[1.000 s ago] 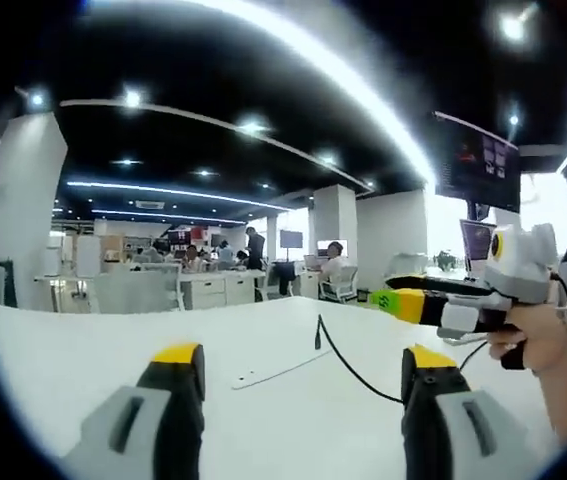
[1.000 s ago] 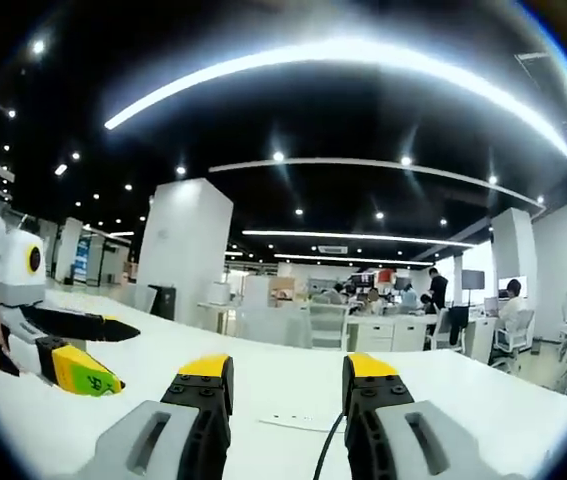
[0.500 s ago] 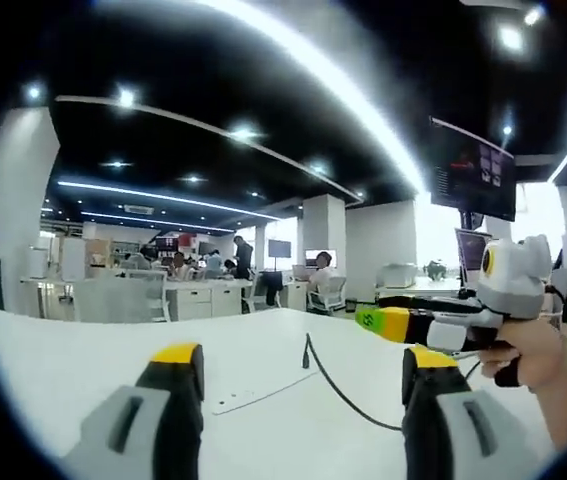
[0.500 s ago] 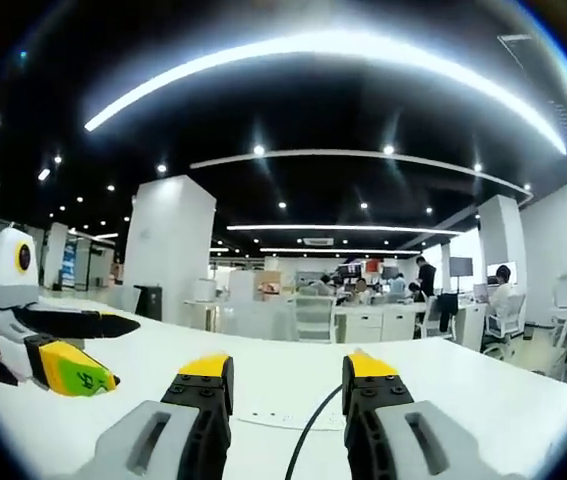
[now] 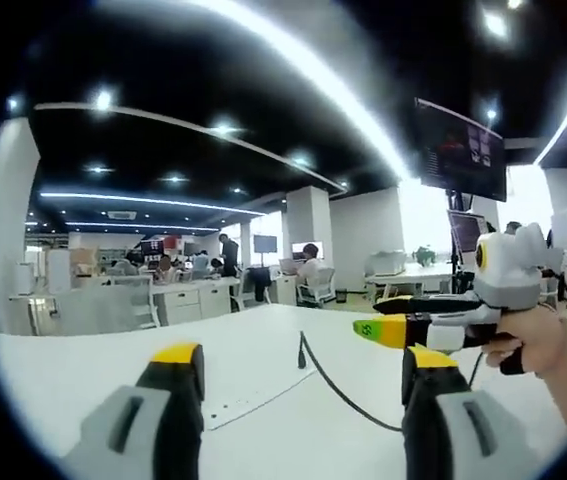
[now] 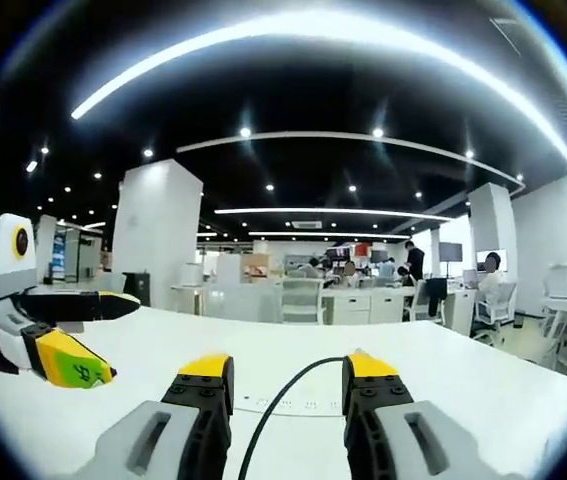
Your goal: Locate the USB plug end of the data cable currently connected to the USB port on the desk. Grip the plug, withdraw it from the port, and place it onto the desktop.
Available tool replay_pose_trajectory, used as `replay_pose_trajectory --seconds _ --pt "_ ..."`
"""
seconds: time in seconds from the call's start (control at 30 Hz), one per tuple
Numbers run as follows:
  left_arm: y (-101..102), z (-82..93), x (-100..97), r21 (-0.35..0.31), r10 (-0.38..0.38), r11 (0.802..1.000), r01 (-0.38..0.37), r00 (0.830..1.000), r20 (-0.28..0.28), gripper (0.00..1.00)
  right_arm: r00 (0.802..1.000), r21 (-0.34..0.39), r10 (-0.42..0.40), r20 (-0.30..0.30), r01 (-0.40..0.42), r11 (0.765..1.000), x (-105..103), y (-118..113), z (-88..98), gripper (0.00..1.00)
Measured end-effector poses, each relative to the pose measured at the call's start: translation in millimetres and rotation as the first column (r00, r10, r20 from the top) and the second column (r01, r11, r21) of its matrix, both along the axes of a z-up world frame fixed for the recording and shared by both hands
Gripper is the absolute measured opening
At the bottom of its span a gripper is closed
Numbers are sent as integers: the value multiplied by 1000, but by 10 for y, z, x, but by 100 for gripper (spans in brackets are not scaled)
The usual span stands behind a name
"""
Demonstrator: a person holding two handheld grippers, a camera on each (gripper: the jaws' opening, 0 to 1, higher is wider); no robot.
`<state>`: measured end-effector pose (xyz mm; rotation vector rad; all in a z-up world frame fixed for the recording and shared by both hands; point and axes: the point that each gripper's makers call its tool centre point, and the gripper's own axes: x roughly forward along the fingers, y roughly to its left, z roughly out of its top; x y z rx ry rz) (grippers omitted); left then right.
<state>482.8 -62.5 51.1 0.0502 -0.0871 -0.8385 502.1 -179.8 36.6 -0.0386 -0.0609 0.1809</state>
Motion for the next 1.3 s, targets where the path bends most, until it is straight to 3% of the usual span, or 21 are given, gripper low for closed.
replay_pose_trajectory --seconds 0.13,0.27,0.33,0.6,0.7,0.8,0.97,1.07,1.3 --pt "-86 -34 24 39 -30 999 29 999 30 81 999 -7 -32 -14 32 999 107 -145 -76 44" --pt "-119 -92 84 16 -54 998 54 999 -5 81 999 3 -32 -38 32 999 191 -219 -163 44" --pt "-121 -106 120 -14 -63 998 62 998 -22 81 998 51 -61 -32 63 997 217 -321 -141 44" --pt "-231 -183 238 -38 -83 996 81 996 -41 81 995 21 -98 -22 98 995 225 -485 -118 44" --pt "-284 -224 313 -5 -74 997 74 996 -53 81 991 -5 -133 -5 133 991 306 -594 -138 42" --pt "-315 -266 373 9 -69 998 70 996 -53 81 986 17 -168 -19 169 986 377 -751 -195 41" --pt "-364 -283 445 -12 -82 997 81 995 -59 81 985 17 -170 -34 171 985 497 -791 -291 41" --pt "-366 -311 493 -72 -80 995 73 993 -86 81 984 25 -177 -20 178 984 570 -807 -340 41" --pt "-303 -404 595 -29 -41 999 39 997 -66 81 983 8 -183 -27 183 983 710 -817 -425 41"
